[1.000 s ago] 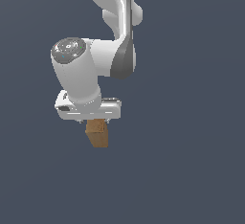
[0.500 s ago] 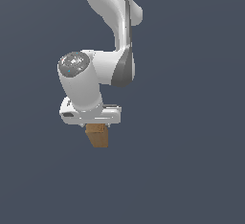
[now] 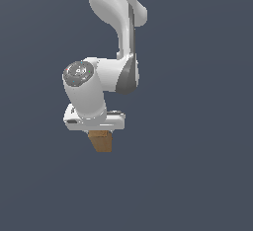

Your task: Pick up the object and move it to a goal position.

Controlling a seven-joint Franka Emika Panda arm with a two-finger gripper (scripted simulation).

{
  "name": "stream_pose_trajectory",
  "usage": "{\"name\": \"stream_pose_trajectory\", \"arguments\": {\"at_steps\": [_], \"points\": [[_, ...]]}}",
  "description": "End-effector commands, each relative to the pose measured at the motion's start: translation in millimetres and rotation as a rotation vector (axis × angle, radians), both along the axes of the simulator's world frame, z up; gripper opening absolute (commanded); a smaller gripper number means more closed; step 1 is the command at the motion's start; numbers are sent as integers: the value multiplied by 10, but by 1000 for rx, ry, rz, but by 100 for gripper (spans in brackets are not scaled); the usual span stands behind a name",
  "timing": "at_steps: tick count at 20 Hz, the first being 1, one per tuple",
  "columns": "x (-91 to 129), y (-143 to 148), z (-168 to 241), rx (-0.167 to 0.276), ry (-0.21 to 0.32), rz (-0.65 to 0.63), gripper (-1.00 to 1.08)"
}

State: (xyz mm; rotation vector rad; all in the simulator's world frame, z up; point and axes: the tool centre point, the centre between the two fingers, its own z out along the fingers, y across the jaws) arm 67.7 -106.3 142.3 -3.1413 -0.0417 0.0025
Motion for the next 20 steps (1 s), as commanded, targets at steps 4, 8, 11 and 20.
{"name": "stream_pose_trajectory", "arguments": {"at_steps": [4,8,11,20], "points": [[6,1,4,0,-2,0,-100],[6,1,4,0,-2,0,-100],[1,-7,14,0,0,0,-100],[4,-207,397,0,0,0,-100]]}}
